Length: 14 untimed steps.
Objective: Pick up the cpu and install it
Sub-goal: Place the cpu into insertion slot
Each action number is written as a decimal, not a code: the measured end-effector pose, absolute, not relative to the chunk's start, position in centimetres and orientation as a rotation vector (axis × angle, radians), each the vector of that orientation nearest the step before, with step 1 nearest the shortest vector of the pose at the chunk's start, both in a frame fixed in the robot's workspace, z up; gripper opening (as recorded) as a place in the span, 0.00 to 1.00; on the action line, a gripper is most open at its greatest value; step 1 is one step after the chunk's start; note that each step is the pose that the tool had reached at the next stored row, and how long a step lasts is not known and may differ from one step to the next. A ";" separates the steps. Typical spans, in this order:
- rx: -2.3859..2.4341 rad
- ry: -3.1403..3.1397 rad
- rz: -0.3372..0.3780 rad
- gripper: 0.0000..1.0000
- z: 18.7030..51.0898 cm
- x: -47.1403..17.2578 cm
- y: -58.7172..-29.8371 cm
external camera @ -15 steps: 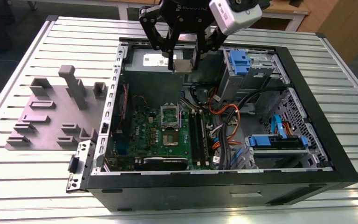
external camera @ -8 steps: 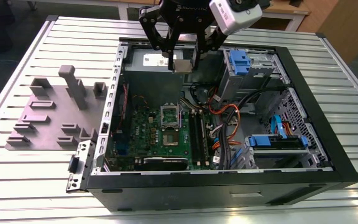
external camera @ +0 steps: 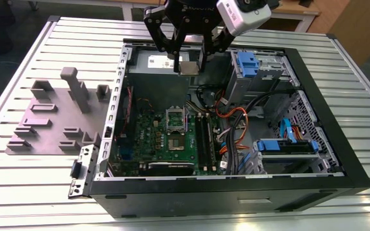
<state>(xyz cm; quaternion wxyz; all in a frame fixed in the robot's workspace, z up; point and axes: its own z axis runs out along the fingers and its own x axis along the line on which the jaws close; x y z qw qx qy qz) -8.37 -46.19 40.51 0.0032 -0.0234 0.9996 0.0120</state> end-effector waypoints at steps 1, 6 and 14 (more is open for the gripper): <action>-0.074 3.134 0.038 0.47 40.5 -8.4 -46.2; -0.079 3.134 0.038 0.47 40.5 -8.4 -46.2; -0.098 3.134 0.038 0.47 40.5 -8.4 -46.2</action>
